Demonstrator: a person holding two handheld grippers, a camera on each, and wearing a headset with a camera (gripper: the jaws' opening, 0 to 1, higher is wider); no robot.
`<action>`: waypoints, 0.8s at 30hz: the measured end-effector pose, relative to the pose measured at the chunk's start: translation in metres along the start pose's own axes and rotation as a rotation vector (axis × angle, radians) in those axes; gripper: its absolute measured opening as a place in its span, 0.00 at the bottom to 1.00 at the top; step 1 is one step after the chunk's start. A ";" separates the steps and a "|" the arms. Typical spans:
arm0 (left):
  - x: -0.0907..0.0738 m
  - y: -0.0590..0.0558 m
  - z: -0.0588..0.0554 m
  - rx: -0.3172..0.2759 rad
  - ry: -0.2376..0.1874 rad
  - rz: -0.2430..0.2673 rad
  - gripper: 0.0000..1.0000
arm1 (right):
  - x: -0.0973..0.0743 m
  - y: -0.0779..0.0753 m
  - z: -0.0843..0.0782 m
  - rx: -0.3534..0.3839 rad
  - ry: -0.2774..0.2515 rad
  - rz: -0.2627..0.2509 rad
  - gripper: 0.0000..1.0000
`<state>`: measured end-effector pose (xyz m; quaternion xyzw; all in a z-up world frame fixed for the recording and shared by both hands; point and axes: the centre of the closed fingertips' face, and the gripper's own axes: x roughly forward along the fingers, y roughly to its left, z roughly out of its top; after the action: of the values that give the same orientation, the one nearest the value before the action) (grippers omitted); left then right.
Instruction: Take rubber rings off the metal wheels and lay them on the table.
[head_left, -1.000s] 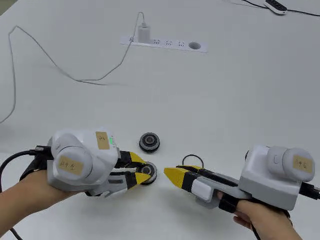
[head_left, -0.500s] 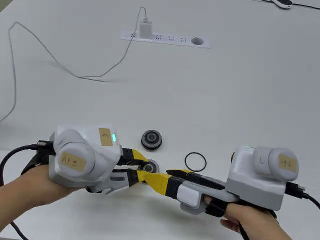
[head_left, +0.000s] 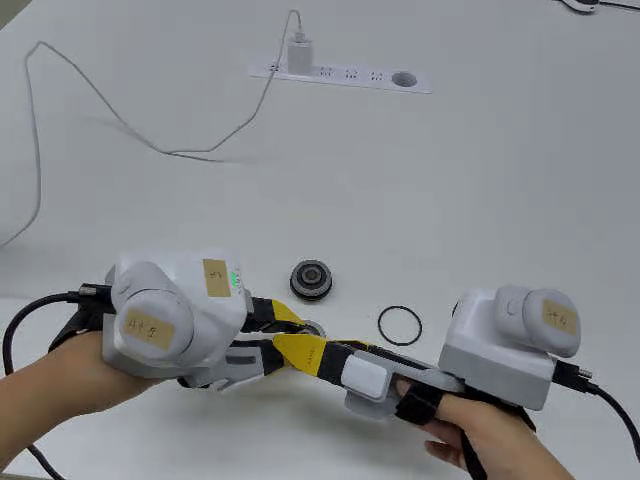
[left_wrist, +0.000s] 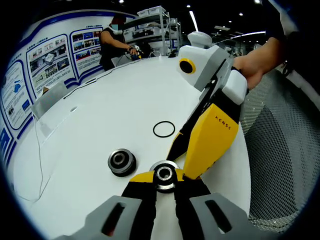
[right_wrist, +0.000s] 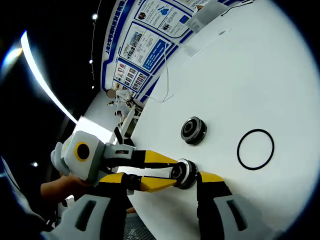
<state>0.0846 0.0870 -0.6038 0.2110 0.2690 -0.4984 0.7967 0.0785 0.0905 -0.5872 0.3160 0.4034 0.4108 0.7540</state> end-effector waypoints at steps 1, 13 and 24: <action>0.000 0.000 0.000 -0.001 0.000 0.000 0.13 | 0.000 -0.001 0.000 0.002 -0.001 0.000 0.57; 0.000 0.000 0.000 -0.007 -0.004 0.007 0.13 | -0.001 0.000 -0.002 0.015 0.013 0.012 0.53; 0.000 0.000 0.000 -0.007 -0.005 0.009 0.13 | -0.005 -0.002 -0.001 0.029 -0.005 0.007 0.49</action>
<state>0.0842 0.0874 -0.6038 0.2082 0.2680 -0.4943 0.8003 0.0768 0.0859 -0.5873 0.3292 0.4066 0.4068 0.7489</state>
